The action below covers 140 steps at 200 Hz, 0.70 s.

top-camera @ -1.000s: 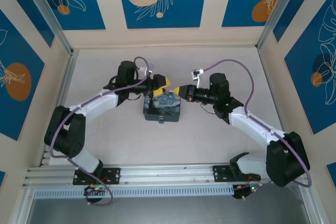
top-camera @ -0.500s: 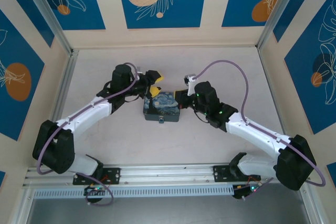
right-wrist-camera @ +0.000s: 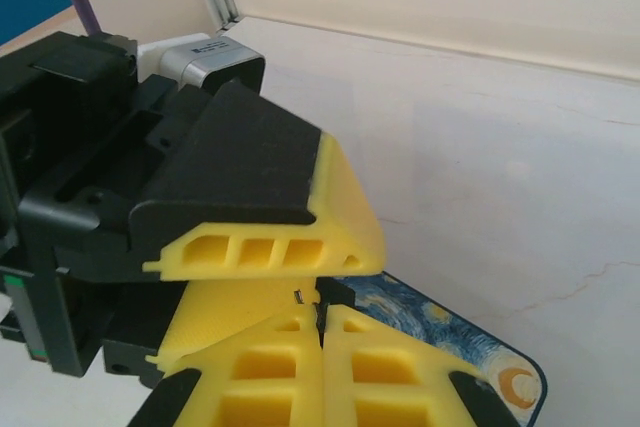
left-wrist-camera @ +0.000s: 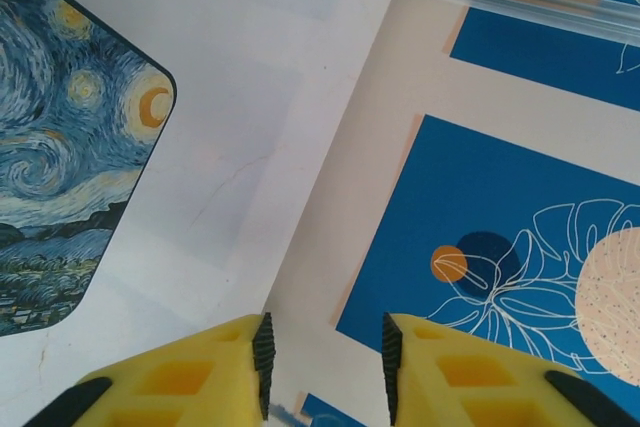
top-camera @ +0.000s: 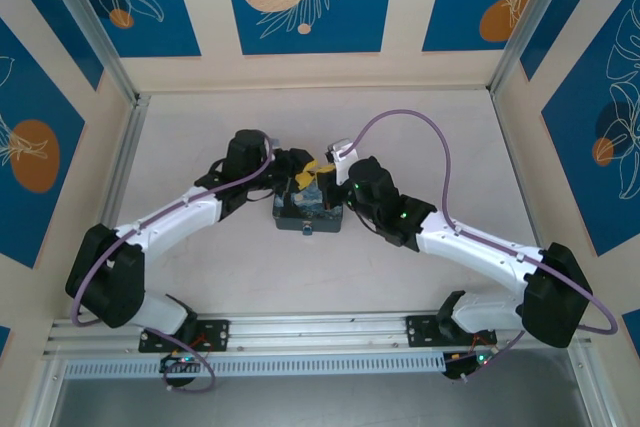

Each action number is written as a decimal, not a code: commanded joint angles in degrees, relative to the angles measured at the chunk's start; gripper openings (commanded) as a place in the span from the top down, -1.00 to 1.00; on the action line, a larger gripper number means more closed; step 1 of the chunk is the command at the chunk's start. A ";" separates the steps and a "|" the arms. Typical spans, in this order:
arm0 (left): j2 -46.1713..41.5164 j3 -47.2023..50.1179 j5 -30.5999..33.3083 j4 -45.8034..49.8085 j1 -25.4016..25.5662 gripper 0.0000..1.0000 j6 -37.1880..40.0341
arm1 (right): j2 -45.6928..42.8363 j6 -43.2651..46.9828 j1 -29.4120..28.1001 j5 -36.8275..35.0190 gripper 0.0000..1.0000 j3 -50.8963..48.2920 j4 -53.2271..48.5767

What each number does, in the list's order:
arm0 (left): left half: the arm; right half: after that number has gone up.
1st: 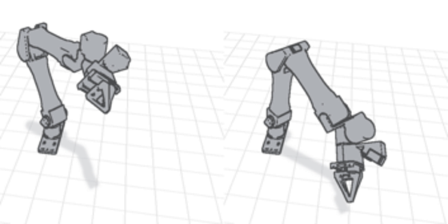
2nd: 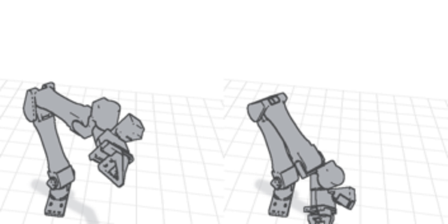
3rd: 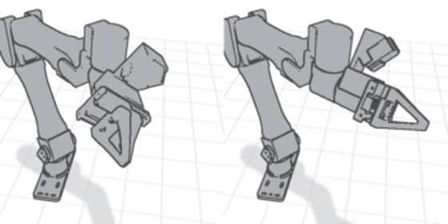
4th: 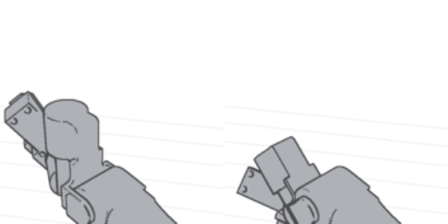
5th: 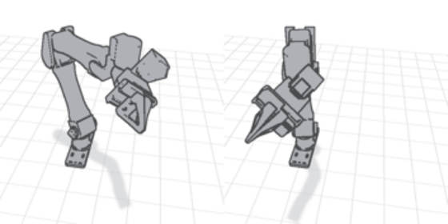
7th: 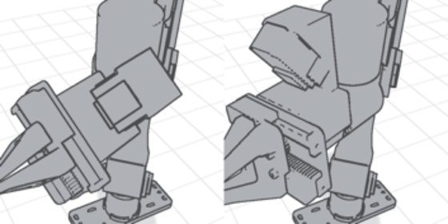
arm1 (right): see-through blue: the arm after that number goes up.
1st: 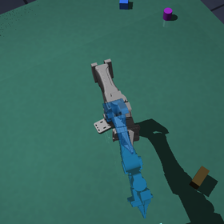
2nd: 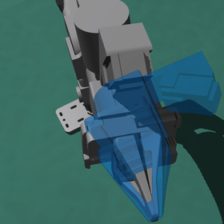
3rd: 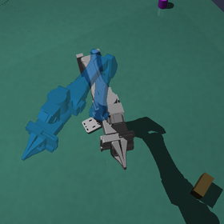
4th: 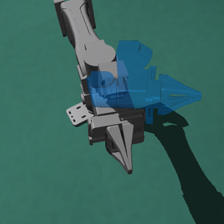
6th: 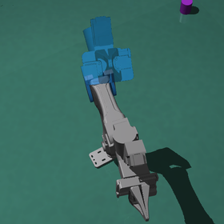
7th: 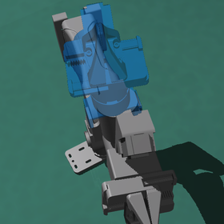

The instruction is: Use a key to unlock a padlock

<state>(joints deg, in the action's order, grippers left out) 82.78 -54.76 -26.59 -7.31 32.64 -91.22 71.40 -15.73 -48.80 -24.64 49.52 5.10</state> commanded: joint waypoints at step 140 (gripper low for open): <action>0.69 -1.28 0.63 1.07 1.49 0.68 0.18 | 1.37 1.76 -0.42 -2.37 1.00 2.60 0.57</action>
<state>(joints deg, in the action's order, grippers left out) 83.02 -54.78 -26.44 -7.20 33.30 -91.20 72.36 -14.92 -48.80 -25.17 50.15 4.23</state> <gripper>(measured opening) 0.162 0.033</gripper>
